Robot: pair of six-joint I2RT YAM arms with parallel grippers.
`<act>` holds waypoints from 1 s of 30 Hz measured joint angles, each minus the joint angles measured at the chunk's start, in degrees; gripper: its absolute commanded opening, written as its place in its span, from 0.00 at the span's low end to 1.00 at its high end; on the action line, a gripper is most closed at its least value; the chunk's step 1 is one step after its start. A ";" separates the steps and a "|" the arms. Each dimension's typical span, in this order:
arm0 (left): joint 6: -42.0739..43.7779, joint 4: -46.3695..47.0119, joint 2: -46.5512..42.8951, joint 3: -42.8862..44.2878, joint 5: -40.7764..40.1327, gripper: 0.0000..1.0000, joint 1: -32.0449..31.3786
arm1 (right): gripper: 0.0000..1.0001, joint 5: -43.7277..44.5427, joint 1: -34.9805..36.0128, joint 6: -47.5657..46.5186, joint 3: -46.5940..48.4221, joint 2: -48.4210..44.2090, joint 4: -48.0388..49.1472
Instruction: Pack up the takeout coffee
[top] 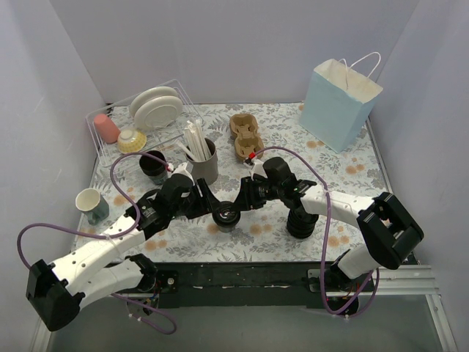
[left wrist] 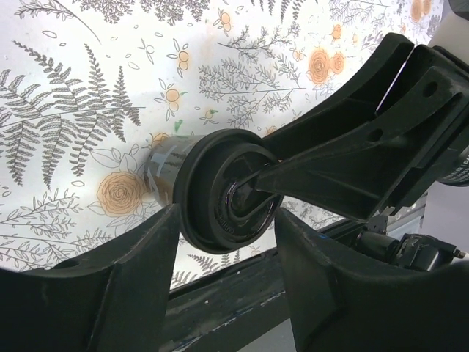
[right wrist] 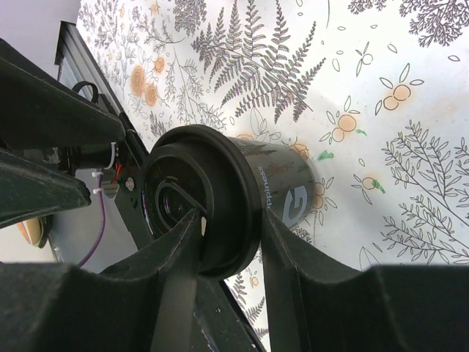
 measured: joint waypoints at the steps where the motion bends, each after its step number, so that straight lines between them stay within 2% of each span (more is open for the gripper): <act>1: 0.00 -0.33 -0.26 -0.02 -0.07 0.53 0.00 | 0.38 0.04 0.02 0.00 0.00 0.00 -0.04; 11: -0.92 -0.57 -1.25 -5.60 -0.74 0.53 0.00 | 0.37 0.13 0.07 0.02 0.02 0.00 -0.04; 17: -2.36 3.58 -1.64 -8.17 -0.72 0.52 0.00 | 0.36 0.17 0.17 0.11 0.02 0.17 0.28; 30: -9.92 11.10 -2.21 -13.09 0.13 0.36 0.00 | 0.34 0.61 -0.22 1.25 -3.06 -0.11 5.51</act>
